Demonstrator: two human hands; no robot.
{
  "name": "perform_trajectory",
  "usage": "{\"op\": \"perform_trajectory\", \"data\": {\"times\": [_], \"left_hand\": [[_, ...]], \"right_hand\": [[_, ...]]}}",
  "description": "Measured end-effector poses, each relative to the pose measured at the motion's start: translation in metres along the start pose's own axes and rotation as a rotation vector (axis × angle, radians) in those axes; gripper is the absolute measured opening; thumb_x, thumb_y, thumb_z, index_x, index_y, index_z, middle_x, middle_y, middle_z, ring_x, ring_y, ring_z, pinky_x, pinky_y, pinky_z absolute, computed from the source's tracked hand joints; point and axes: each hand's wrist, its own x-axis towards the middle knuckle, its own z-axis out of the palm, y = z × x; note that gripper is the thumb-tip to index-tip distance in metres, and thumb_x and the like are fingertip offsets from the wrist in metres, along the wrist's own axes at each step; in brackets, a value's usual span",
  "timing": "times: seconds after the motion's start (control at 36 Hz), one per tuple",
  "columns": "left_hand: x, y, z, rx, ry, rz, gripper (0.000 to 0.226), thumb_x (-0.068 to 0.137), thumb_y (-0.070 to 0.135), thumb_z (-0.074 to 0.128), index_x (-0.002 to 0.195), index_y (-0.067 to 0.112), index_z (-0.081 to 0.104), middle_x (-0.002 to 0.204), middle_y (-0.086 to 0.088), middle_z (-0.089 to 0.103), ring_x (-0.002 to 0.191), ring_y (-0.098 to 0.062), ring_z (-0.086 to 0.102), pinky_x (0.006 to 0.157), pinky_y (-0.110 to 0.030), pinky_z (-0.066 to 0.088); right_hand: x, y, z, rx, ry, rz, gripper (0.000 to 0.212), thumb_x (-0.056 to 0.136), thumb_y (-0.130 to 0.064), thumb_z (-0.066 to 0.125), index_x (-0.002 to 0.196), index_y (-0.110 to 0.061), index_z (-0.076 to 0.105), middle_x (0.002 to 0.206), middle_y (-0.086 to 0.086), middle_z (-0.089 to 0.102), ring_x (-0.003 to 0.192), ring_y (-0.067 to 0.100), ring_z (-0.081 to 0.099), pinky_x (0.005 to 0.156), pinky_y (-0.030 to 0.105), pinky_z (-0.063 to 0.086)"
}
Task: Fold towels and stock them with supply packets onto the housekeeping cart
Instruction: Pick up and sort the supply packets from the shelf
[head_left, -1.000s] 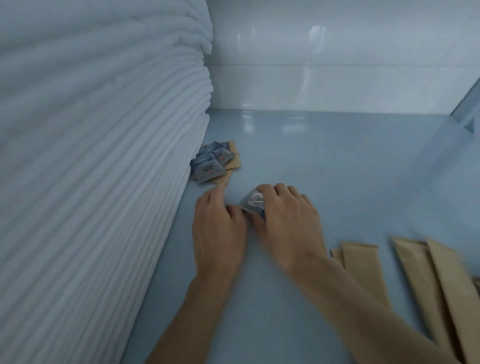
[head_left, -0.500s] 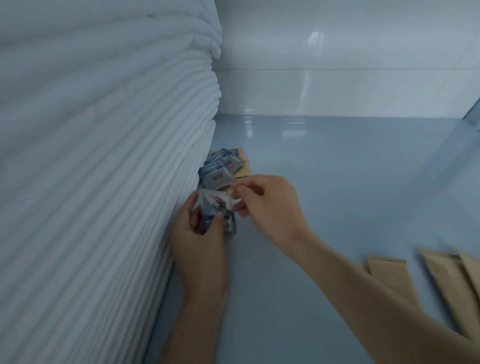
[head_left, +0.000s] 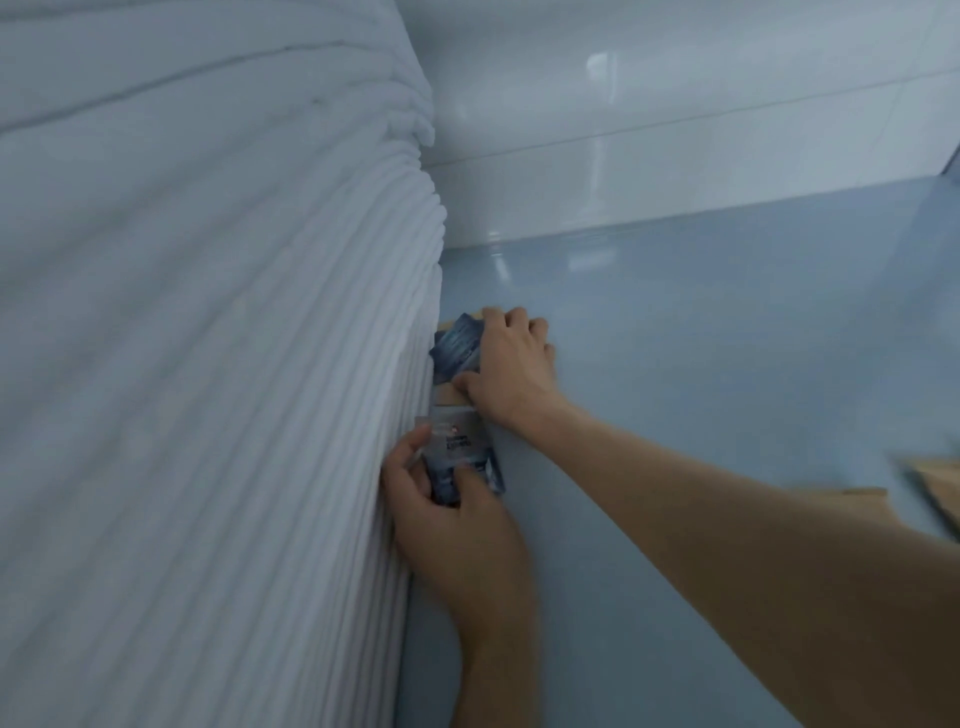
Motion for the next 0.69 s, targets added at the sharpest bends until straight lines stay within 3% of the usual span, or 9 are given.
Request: {"op": "perform_trajectory", "data": {"times": [0.17,0.22,0.33,0.39,0.44,0.53,0.61,0.69], "left_hand": [[0.000,-0.003,-0.002,-0.015,-0.016,-0.042,0.042,0.087,-0.012,0.058,0.114,0.020,0.062,0.116,-0.008,0.070,0.106,-0.023,0.069,0.094,-0.052,0.055],[0.001,-0.003,-0.001,0.002,-0.016,-0.024,0.043,0.086,-0.013,0.059,0.113,0.019,0.064,0.113,-0.007,0.071,0.105,-0.022,0.069,0.093,-0.051,0.055],[0.002,-0.006,-0.002,0.004,0.010,0.014,0.042,0.087,-0.012,0.058,0.111,0.020,0.069,0.115,0.002,0.070,0.107,-0.011,0.066,0.088,-0.021,0.054],[0.003,-0.007,-0.001,-0.024,0.019,-0.004,0.038,0.091,-0.009,0.056,0.114,0.017,0.069,0.115,0.000,0.070,0.102,-0.007,0.067,0.080,-0.013,0.051],[0.004,-0.009,0.001,-0.074,0.014,-0.045,0.036,0.096,-0.007,0.051,0.122,0.012,0.066,0.121,-0.006,0.068,0.098,-0.009,0.069,0.080,-0.024,0.058],[0.004,-0.007,0.003,-0.125,-0.013,-0.098,0.034,0.102,-0.002,0.046,0.130,0.008,0.061,0.129,-0.011,0.063,0.099,-0.018,0.071,0.067,-0.034,0.063],[0.004,-0.003,0.002,-0.143,-0.042,-0.084,0.032,0.104,0.007,0.046,0.133,0.007,0.060,0.130,-0.009,0.064,0.112,-0.022,0.067,0.072,-0.039,0.063],[0.005,-0.002,0.001,-0.131,-0.060,-0.096,0.032,0.101,0.017,0.058,0.131,0.009,0.061,0.127,-0.007,0.067,0.114,-0.021,0.067,0.083,-0.047,0.061]], "right_hand": [[0.002,-0.011,0.002,0.095,0.014,-0.038,0.054,0.084,-0.009,0.065,0.132,-0.007,0.042,0.132,0.016,0.040,0.124,0.034,0.034,0.101,0.038,0.031],[0.000,-0.013,0.004,0.202,0.030,-0.066,0.045,0.086,-0.008,0.064,0.128,-0.007,0.051,0.128,0.016,0.044,0.121,0.034,0.041,0.102,0.040,0.037],[-0.007,-0.012,-0.002,0.483,0.103,0.008,0.010,0.087,-0.008,0.063,0.097,-0.005,0.062,0.109,0.018,0.058,0.102,0.031,0.056,0.081,0.034,0.045],[-0.011,-0.006,-0.010,0.666,0.101,0.105,0.008,0.086,-0.008,0.065,0.088,0.000,0.062,0.094,0.018,0.065,0.088,0.029,0.062,0.071,0.034,0.047],[-0.019,0.003,-0.020,0.894,0.050,0.192,0.012,0.087,-0.009,0.069,0.094,0.001,0.066,0.093,0.018,0.070,0.085,0.028,0.065,0.071,0.036,0.051],[-0.038,0.015,-0.026,1.113,-0.080,0.256,0.020,0.088,-0.007,0.071,0.105,0.003,0.070,0.104,0.022,0.073,0.100,0.037,0.069,0.092,0.048,0.056],[-0.056,0.020,-0.025,1.052,-0.182,0.232,0.020,0.087,-0.010,0.073,0.104,0.000,0.073,0.101,0.018,0.075,0.097,0.034,0.071,0.094,0.051,0.055],[-0.063,0.021,-0.024,0.965,-0.156,0.174,0.015,0.085,-0.013,0.075,0.098,-0.005,0.075,0.095,0.013,0.076,0.092,0.029,0.073,0.090,0.050,0.056]]}}
